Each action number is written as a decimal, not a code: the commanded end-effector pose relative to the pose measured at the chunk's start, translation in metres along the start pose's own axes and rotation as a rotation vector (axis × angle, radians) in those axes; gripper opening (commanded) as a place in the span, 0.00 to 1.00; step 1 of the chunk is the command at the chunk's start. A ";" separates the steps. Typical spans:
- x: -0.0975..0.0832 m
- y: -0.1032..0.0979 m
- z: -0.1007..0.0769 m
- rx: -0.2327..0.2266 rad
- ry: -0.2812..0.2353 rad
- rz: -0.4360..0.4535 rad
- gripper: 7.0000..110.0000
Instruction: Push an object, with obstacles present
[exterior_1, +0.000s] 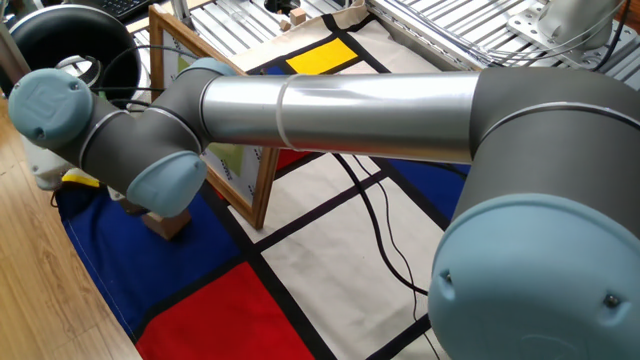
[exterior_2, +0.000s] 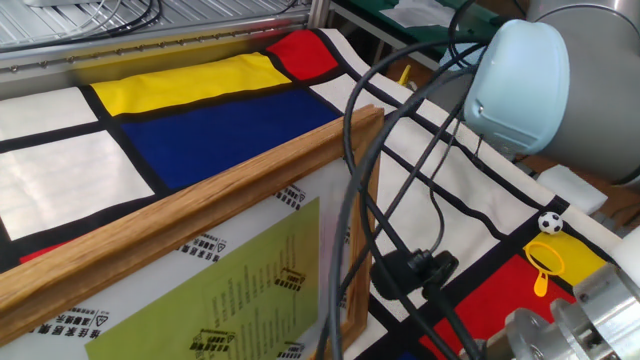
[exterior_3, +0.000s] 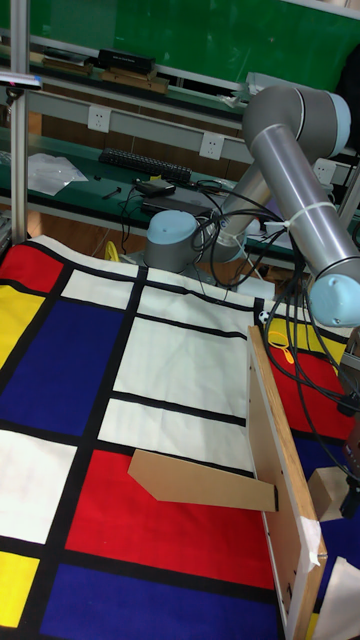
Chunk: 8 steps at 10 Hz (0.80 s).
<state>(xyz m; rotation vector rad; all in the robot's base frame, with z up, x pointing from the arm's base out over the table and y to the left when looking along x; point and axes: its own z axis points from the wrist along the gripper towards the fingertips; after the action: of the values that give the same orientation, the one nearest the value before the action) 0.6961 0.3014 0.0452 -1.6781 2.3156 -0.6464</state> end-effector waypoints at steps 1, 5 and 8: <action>-0.008 0.016 0.003 -0.019 -0.024 0.025 0.00; -0.015 0.020 0.007 -0.020 -0.040 0.037 0.00; -0.011 0.015 0.008 -0.018 -0.027 0.030 0.00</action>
<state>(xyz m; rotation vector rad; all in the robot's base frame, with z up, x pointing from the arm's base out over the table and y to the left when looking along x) 0.6889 0.3159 0.0309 -1.6540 2.3181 -0.6015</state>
